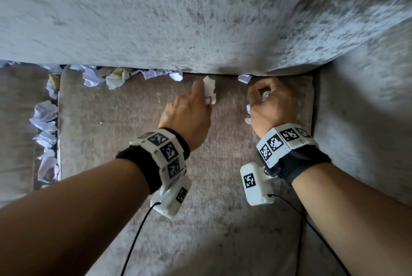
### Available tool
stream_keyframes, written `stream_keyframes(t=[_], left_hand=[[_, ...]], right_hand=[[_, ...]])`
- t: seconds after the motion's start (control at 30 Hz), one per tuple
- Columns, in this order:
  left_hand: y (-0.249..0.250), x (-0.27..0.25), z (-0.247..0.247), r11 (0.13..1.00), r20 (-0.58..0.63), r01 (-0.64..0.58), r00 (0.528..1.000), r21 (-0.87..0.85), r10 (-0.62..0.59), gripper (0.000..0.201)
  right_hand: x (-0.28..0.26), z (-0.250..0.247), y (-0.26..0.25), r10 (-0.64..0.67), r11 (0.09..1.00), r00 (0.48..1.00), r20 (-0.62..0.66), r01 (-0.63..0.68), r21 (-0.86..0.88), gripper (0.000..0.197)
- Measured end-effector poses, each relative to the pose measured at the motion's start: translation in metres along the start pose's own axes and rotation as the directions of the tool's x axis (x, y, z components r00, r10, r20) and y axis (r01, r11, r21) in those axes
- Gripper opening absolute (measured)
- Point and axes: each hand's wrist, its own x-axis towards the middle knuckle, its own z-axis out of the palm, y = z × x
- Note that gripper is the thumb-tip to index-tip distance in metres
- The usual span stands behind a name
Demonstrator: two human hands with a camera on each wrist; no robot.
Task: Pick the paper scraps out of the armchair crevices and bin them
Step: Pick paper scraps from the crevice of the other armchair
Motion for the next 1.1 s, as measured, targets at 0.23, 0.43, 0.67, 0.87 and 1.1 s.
stream_keyframes(t=[0.23, 0.43, 0.67, 0.87, 1.1], left_hand=[[-0.003, -0.033, -0.006, 0.983, 0.078, 0.001, 0.997, -0.185, 0.014, 0.013], [-0.025, -0.046, -0.014, 0.95, 0.118, 0.086, 0.992, -0.3, -0.052, 0.012], [-0.038, -0.042, -0.027, 0.959, 0.005, 0.145, 0.989, -0.243, -0.149, 0.022], [-0.033, -0.029, -0.031, 0.966, -0.017, 0.196, 0.979, -0.17, -0.201, 0.013], [-0.027, -0.002, -0.034, 0.967, -0.077, 0.239, 0.966, -0.09, -0.246, 0.036]], right_hand=[[0.006, 0.013, -0.004, -0.036, 0.991, 0.999, 0.028, 0.039, -0.127, 0.041], [0.012, 0.024, -0.024, 0.007, 0.967, 0.999, -0.036, -0.016, -0.253, 0.045], [0.018, 0.03, -0.034, 0.025, 0.949, 0.996, -0.091, -0.052, -0.312, 0.044], [0.012, 0.028, -0.038, 0.053, 0.944, 0.998, -0.015, -0.055, -0.326, 0.045], [-0.013, 0.03, -0.045, -0.096, 0.951, 0.988, 0.125, 0.128, -0.283, 0.023]])
